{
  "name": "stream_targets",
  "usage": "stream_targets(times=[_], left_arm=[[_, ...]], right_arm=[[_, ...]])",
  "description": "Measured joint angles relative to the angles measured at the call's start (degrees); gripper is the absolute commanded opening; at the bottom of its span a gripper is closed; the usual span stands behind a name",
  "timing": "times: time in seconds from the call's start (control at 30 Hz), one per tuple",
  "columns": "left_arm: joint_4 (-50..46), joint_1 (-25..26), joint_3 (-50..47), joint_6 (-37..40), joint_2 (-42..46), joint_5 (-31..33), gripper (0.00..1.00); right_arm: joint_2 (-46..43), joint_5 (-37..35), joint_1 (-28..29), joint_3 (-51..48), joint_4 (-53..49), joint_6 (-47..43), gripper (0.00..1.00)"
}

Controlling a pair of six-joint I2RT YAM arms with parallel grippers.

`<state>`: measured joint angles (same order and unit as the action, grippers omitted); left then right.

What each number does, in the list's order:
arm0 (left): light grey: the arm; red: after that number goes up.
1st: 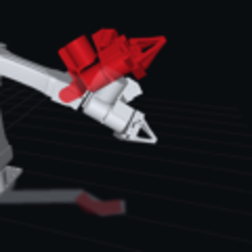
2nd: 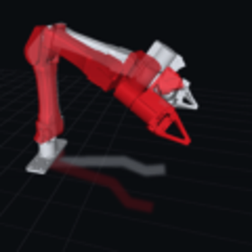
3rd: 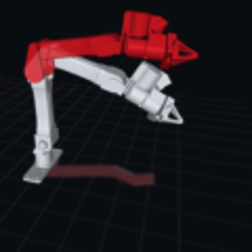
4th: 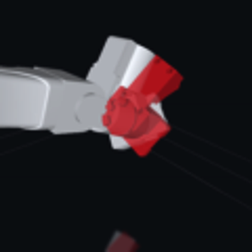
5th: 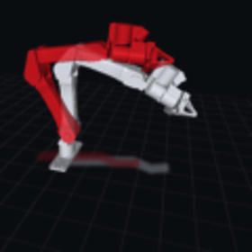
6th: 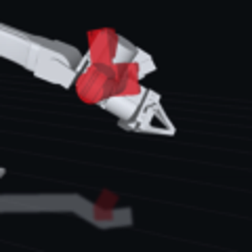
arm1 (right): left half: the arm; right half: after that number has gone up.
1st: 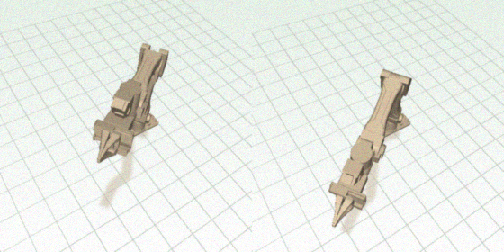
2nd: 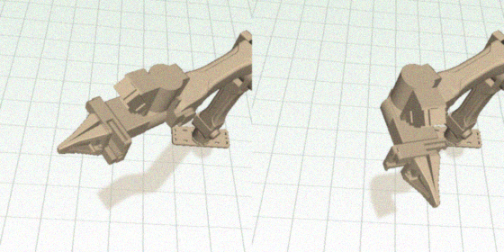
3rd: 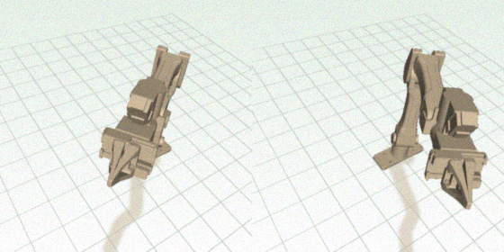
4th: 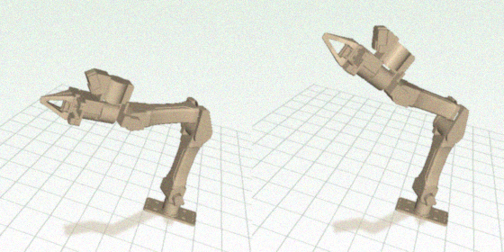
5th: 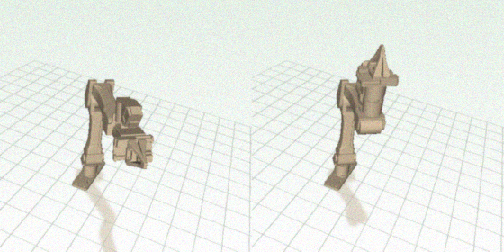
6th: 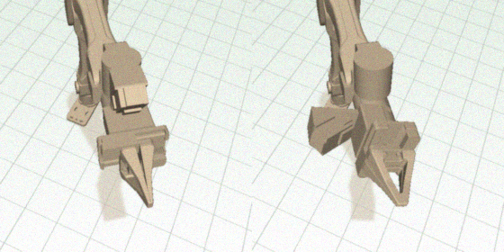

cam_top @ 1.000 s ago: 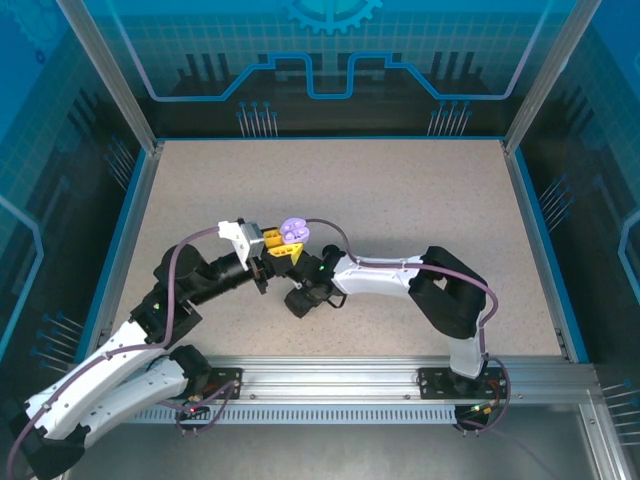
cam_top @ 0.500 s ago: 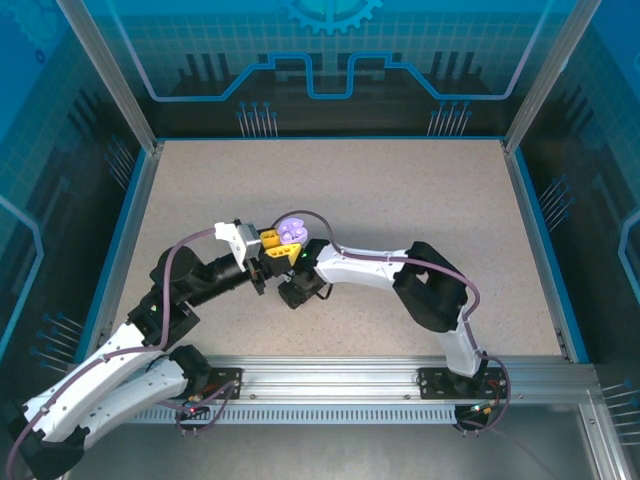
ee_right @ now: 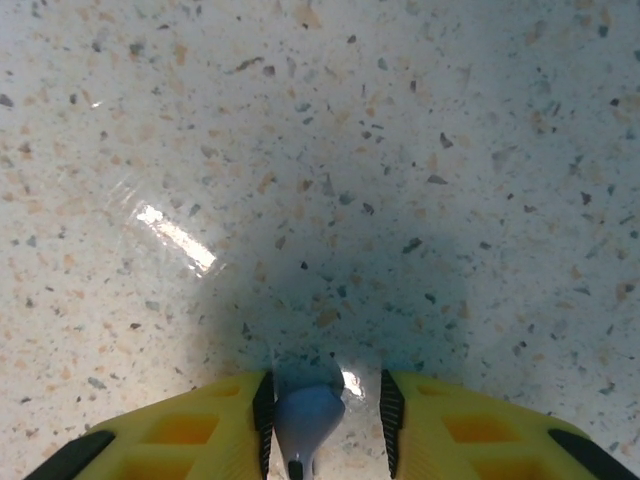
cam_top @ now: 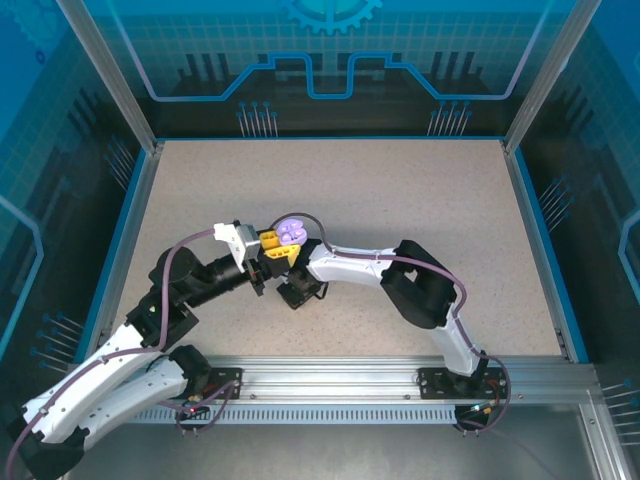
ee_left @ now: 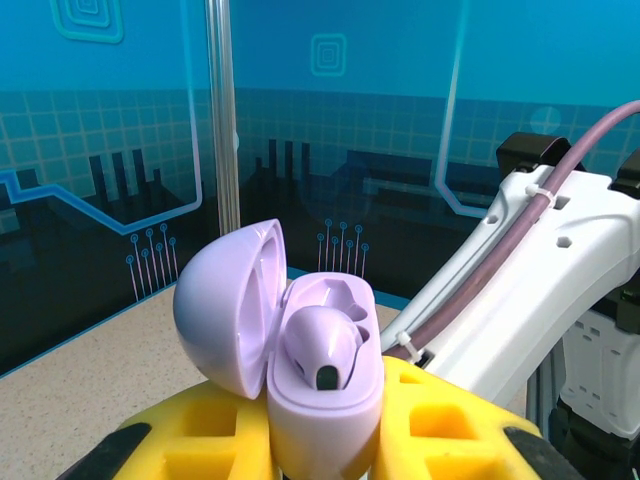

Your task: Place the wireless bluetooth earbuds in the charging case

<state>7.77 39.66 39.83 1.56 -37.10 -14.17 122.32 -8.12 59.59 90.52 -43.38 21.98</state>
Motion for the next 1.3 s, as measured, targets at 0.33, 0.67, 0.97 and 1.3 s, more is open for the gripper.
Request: stream_targets(times=[0.33,0.67,0.97,1.3], left_arm=[[-0.1,0.0,0.0,0.0,0.0,0.0,0.05],[-0.3,0.0,0.0,0.0,0.0,0.0,0.05],[0.4,0.0,0.0,0.0,-0.9,0.1,0.04],[6.2,0.1,-2.1,0.2,-8.8,0.9,0.02]], right_arm=[[0.5,0.6,0.0,0.9,-0.7,0.0,0.27],[-3.0,1.4,-0.1,-4.3,0.5,0.9,0.26],[-20.4,-0.2,-3.7,-17.8,5.1,3.6,0.25],[-49.2,-4.2,-9.2,-25.6,9.0,6.3,0.24]])
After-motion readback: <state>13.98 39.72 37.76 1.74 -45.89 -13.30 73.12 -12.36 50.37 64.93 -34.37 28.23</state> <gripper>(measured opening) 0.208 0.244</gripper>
